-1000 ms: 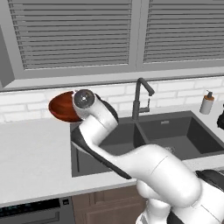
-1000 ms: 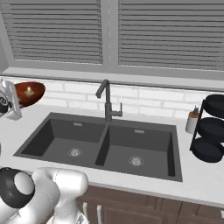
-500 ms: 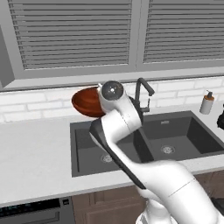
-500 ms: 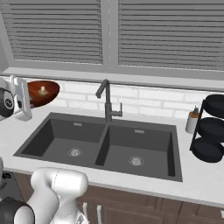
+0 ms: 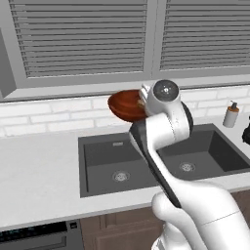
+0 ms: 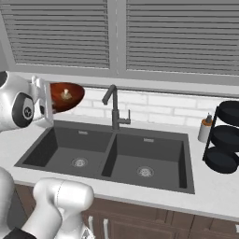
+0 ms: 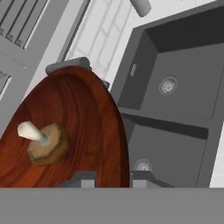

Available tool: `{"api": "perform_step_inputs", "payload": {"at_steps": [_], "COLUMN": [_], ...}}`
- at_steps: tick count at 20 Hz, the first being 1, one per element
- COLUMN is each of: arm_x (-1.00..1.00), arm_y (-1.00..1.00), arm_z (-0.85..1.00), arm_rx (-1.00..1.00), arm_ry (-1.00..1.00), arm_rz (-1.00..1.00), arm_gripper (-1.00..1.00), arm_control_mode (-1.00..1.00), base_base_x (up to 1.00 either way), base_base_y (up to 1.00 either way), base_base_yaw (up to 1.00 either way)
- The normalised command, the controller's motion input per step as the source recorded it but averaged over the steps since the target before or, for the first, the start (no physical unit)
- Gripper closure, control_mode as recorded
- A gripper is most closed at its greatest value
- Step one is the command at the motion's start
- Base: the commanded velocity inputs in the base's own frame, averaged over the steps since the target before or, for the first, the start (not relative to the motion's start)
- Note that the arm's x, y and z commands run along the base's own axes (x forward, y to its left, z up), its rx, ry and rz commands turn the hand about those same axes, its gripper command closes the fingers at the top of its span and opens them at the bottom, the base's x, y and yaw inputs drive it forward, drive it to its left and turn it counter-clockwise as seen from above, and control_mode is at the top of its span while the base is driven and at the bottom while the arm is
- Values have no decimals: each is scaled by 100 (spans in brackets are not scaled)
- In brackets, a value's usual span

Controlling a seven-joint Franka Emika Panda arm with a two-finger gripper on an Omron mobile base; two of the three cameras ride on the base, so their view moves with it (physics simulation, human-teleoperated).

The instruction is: Pick the mushroom from the sink and place it in the bowl. Then pick the bowl and place it in the microwave. Then close the microwave door and press the start button.

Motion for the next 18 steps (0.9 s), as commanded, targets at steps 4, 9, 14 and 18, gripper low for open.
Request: {"api": "perform_step_inputs", "payload": {"at_steps": [4, 9, 14, 18], "arm_x": [-20, -40, -8, -51], "arm_y": [-92, -51, -2, -25], "arm_z": [23, 12, 1, 0], "arm_rx": [7, 5, 10, -1], "arm_ry": [0, 0, 0, 0], "arm_rz": [-4, -2, 0, -8], "arm_gripper": [100, 100, 100, 100], "arm_control_mode": [-100, -100, -100, -100], "base_base_x": [0, 0, 0, 0], "base_base_y": [0, 0, 0, 0], "base_base_yaw": [0, 0, 0, 0]}}
